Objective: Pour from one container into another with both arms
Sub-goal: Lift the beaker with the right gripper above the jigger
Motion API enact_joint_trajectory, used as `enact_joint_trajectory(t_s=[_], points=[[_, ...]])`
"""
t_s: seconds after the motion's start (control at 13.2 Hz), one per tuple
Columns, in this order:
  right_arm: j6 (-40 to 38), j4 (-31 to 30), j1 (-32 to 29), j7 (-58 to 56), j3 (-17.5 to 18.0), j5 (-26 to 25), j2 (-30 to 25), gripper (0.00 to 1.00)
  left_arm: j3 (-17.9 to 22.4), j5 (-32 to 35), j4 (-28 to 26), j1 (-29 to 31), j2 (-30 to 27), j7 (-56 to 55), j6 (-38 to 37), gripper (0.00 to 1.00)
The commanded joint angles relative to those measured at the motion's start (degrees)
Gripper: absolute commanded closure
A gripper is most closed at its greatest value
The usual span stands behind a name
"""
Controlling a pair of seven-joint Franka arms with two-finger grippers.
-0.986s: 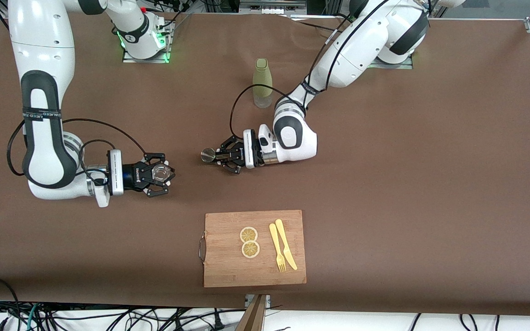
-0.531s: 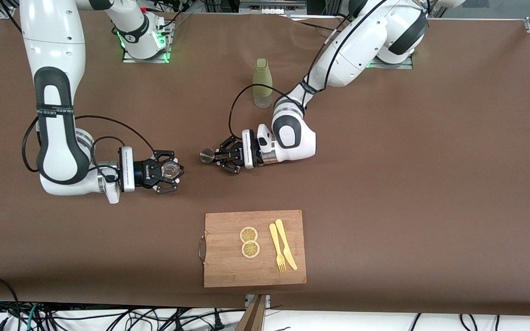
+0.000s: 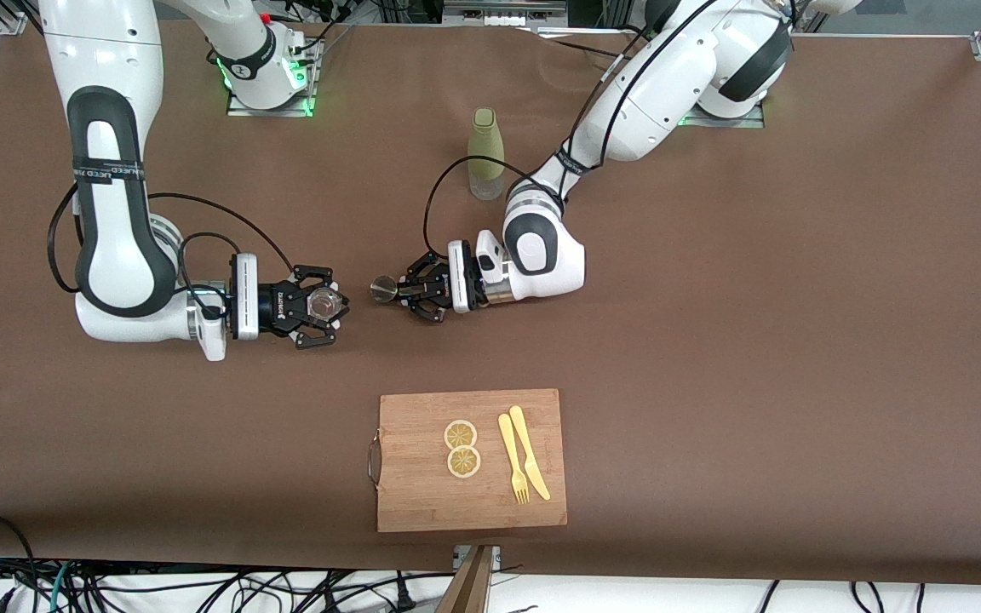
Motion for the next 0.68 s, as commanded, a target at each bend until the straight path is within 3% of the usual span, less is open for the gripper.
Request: enact_joint_trajectory(t_s=[0.0,0.61], points=[[3.64,-6.04,3.21,0.27,-1.30,0.73,-5.15,0.91,-0.05,-1.22,2.42,-0.57,1.11,0.15,1.18,1.00],[8.04,-9.47,6.91,0.27,-2.44,0.30,-8.32,0.91,0.03,-1.22,2.16,-0.48,1.20,0.15,1.18,1.00]])
